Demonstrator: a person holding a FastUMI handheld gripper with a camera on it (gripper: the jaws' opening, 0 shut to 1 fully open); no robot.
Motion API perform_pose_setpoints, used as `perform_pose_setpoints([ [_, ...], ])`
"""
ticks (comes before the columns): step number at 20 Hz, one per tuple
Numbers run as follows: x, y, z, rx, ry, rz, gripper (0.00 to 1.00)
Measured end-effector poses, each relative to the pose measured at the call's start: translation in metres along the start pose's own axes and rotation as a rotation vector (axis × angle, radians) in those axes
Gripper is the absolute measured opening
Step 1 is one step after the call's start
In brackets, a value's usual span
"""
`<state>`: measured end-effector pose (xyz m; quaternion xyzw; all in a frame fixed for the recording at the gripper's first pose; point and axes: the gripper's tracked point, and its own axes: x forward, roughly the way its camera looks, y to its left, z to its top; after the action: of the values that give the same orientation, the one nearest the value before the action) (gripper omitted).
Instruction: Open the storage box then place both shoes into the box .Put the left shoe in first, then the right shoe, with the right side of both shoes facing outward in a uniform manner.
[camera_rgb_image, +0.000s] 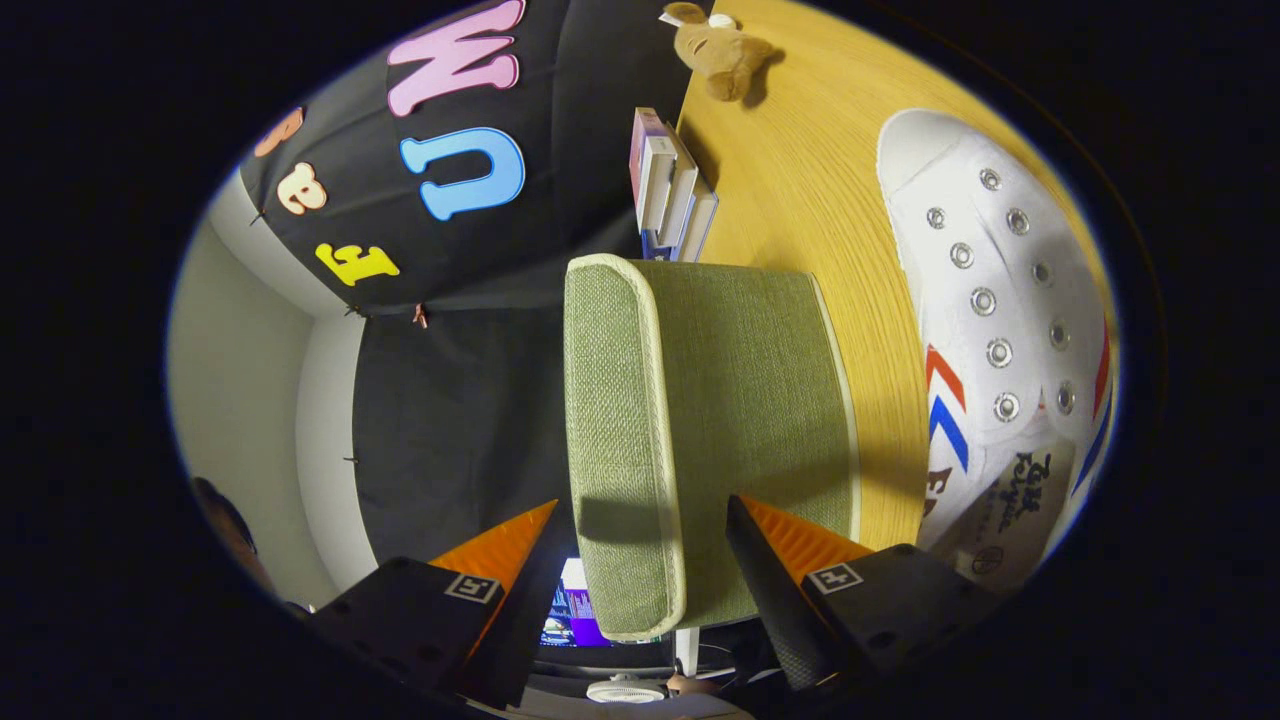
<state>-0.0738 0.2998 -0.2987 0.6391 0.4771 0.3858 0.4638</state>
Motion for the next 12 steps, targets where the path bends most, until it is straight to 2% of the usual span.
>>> perform_pose_setpoints([
  [3,0.004,0.008,-0.001,0.025,0.003,0.020,0.93],
  [4,0.004,0.009,-0.001,0.029,-0.002,0.017,0.72],
  [7,0.003,0.008,-0.004,0.027,0.017,0.008,0.65],
  [8,-0.001,0.008,-0.004,0.010,0.022,0.002,0.56],
  [10,-0.009,0.017,-0.005,-0.021,0.007,0.022,0.26],
  [12,-0.013,0.027,-0.004,-0.065,-0.015,0.043,0.07],
])
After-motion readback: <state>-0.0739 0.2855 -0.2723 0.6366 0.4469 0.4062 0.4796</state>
